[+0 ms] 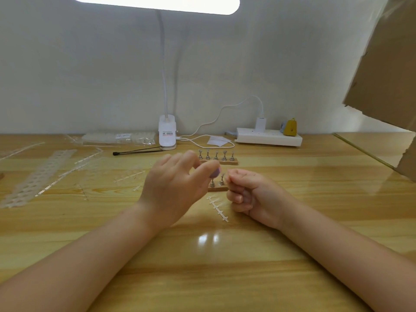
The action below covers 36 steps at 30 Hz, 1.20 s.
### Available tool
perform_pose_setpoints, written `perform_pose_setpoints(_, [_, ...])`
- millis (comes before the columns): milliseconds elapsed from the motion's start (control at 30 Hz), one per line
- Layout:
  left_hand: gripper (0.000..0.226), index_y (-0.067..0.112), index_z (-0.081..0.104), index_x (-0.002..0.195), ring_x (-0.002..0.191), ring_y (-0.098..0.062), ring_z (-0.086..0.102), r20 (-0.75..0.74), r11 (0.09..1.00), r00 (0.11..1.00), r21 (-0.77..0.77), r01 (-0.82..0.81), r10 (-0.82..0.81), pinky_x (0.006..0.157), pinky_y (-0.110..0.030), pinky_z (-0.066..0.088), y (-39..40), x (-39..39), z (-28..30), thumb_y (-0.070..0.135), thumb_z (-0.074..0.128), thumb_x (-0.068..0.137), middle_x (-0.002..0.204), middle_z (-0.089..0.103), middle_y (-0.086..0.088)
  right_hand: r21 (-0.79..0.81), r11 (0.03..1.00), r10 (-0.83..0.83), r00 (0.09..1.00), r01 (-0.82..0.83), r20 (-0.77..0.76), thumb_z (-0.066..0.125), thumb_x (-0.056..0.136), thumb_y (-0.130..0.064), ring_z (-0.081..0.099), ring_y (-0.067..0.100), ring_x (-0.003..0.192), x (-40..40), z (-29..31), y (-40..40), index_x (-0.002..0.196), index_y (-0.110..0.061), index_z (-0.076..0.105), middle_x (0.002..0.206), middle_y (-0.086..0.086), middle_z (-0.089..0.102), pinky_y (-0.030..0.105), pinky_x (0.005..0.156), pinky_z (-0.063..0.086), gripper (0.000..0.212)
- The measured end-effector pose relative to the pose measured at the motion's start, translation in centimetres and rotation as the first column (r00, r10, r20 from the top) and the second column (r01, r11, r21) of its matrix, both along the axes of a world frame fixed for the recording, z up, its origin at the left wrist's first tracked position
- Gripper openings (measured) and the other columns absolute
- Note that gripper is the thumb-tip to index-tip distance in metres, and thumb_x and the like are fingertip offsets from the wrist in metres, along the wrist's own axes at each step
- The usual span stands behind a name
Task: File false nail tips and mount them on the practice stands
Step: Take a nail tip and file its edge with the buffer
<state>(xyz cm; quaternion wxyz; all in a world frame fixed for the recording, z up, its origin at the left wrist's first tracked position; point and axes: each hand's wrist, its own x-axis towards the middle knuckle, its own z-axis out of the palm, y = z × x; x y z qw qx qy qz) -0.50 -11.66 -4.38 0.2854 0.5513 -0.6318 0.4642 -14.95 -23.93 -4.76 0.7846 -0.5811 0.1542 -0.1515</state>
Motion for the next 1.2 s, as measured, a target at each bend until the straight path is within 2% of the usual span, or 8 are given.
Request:
perform_pose_setpoints(133, [0.034, 0.028, 0.055, 0.106, 0.060, -0.018, 0.057, 0.032, 0.991, 0.990, 0.017, 0.136, -0.137, 0.057, -0.034, 0.047, -0.5, -1.5, -0.4, 0.015, 0.071, 0.080, 0.075, 0.063, 0.001, -0.034, 0.999, -0.013, 1.000, 0.013, -0.008, 0.049, 0.092, -0.007, 0.039, 0.007, 0.047, 0.0, -0.2, 0.0, 0.092, -0.010, 0.055, 0.059, -0.003, 0.044, 0.016, 0.039, 0.022, 0.007])
perform_pose_setpoints(267, [0.027, 0.024, 0.071, 0.100, 0.062, -0.022, 0.061, -0.051, 0.995, 0.998, 0.095, 0.026, -0.022, 0.059, -0.035, 0.048, 0.0, -0.5, -0.3, 0.011, 0.069, 0.077, 0.074, 0.063, -0.001, 0.040, 0.999, -0.023, 0.999, 0.021, 0.044, 0.055, 0.084, -0.019, 0.039, 0.007, 0.046, -0.1, 0.0, -0.2, 0.084, -0.011, 0.054, 0.058, -0.004, 0.039, 0.015, 0.037, 0.024, 0.007])
perform_pose_setpoints(400, [0.029, 0.026, 0.049, 0.113, 0.072, -0.019, 0.065, -0.119, 0.992, 0.988, 0.073, 0.105, -0.096, 0.063, -0.037, 0.048, 0.2, -1.0, -0.1, 0.021, 0.059, 0.086, 0.082, 0.067, 0.002, 0.008, 1.000, -0.029, 0.999, 0.029, 0.046, 0.058, 0.082, -0.022, 0.038, 0.006, 0.046, 0.0, -0.3, 0.0, 0.084, -0.014, 0.057, 0.058, -0.004, 0.039, 0.016, 0.038, 0.020, 0.008])
perform_pose_setpoints(633, [0.019, 0.021, 0.065, 0.104, 0.066, -0.026, 0.064, -0.145, 0.993, 0.989, 0.115, -0.004, 0.020, 0.061, -0.039, 0.048, 0.3, -0.5, 0.0, 0.024, 0.057, 0.087, 0.075, 0.064, -0.002, 0.045, 0.998, -0.048, 0.998, 0.047, 0.031, 0.055, 0.083, -0.019, 0.037, 0.006, 0.046, 0.1, 0.0, -0.1, 0.082, -0.012, 0.055, 0.057, -0.004, 0.037, 0.015, 0.037, 0.021, 0.007])
perform_pose_setpoints(800, [0.006, 0.024, 0.064, 0.094, 0.054, -0.019, 0.054, 0.066, 0.999, 0.997, 0.011, 0.047, -0.048, 0.054, -0.034, 0.046, -0.4, -2.0, 0.0, 0.025, 0.065, 0.089, 0.065, 0.056, 0.001, -0.029, 0.999, -0.047, 0.999, 0.046, -0.018, 0.042, 0.094, -0.006, 0.038, 0.006, 0.046, 0.1, -0.1, 0.1, 0.078, -0.012, 0.053, 0.055, -0.004, 0.040, 0.016, 0.040, 0.021, 0.021])
perform_pose_setpoints(900, [0.017, 0.019, 0.074, 0.079, 0.052, -0.022, 0.053, 0.052, 0.999, 0.998, -0.007, -0.044, 0.044, 0.052, -0.035, 0.046, -0.2, -1.0, 0.1, 0.024, 0.062, 0.090, 0.061, 0.053, -0.001, 0.004, 1.000, -0.019, 1.000, 0.019, -0.020, 0.050, 0.090, -0.016, 0.038, 0.006, 0.047, 0.0, 0.2, 0.1, 0.078, -0.013, 0.051, 0.056, -0.006, 0.038, 0.016, 0.039, 0.020, 0.012])
perform_pose_setpoints(1100, [0.006, 0.023, 0.058, 0.093, 0.053, -0.020, 0.053, 0.091, 0.998, 0.994, -0.003, 0.065, -0.065, 0.054, -0.033, 0.046, -0.2, -1.6, 0.3, 0.026, 0.062, 0.091, 0.063, 0.054, 0.001, -0.041, 0.999, -0.006, 1.000, 0.005, -0.017, 0.049, 0.089, -0.011, 0.039, 0.006, 0.046, 0.0, 0.0, 0.1, 0.077, -0.013, 0.052, 0.054, -0.007, 0.043, 0.018, 0.042, 0.019, 0.012])
perform_pose_setpoints(1200, [0.013, 0.019, 0.070, 0.082, 0.052, -0.022, 0.053, 0.051, 1.000, 0.999, 0.001, -0.006, 0.006, 0.053, -0.034, 0.047, -0.2, -1.4, 0.3, 0.023, 0.061, 0.090, 0.061, 0.054, 0.000, -0.036, 0.999, 0.012, 1.000, -0.012, -0.018, 0.052, 0.086, -0.017, 0.040, 0.006, 0.048, -0.1, 0.2, 0.2, 0.078, -0.013, 0.051, 0.056, -0.006, 0.041, 0.016, 0.040, 0.022, 0.009])
